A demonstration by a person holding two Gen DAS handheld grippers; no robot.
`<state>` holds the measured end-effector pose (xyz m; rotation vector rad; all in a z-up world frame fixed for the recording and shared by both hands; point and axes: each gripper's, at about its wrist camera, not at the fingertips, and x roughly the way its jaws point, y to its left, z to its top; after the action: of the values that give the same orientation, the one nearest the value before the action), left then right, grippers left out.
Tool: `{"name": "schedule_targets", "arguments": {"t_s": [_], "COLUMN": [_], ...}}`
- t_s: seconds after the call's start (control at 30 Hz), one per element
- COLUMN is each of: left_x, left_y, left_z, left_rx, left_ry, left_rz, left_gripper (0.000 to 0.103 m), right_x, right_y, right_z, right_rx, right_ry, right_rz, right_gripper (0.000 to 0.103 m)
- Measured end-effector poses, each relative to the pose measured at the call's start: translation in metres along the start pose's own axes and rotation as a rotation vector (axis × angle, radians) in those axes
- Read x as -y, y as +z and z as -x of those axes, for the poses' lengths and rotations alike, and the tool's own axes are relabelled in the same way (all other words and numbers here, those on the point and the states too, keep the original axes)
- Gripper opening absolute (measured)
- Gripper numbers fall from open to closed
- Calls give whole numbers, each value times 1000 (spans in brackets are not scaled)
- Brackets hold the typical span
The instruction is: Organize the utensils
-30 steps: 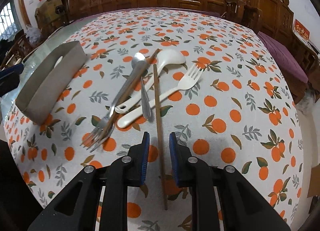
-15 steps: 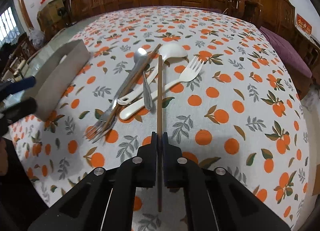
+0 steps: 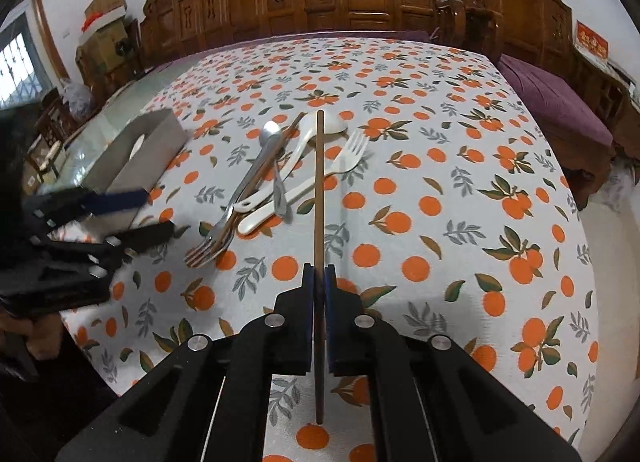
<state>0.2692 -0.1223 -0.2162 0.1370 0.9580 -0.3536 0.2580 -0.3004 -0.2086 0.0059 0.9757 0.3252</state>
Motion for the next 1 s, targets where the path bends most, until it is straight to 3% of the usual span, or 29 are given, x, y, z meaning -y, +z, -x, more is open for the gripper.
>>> {"name": "schedule_targets", "arguments": {"t_s": [0.17,0.23,0.57,0.7,1.0], "left_x": [15,17,25,27,15], "left_y": [8,11,20,20,10], "left_z": [-25,-33,-58,-58,-45], "left_rx": [-47,-70,-114,-124,-143], "left_ry": [-8,-10,34,64,59], "left_rz": [-6,-2,-21,-36,-26], "left_gripper": [31,27,17,7,4], "right_x": [9,9,8,7,-1], "right_y": [4,5,7,7,7], "right_z": [8,10,10,11,13], "right_rx": [23,29,31,32,38], "right_ry": [24,26,45,46,47], "right_rz": [-38,-39,-44,-44,-19], "right_gripper": [6,6,6,6,6]}}
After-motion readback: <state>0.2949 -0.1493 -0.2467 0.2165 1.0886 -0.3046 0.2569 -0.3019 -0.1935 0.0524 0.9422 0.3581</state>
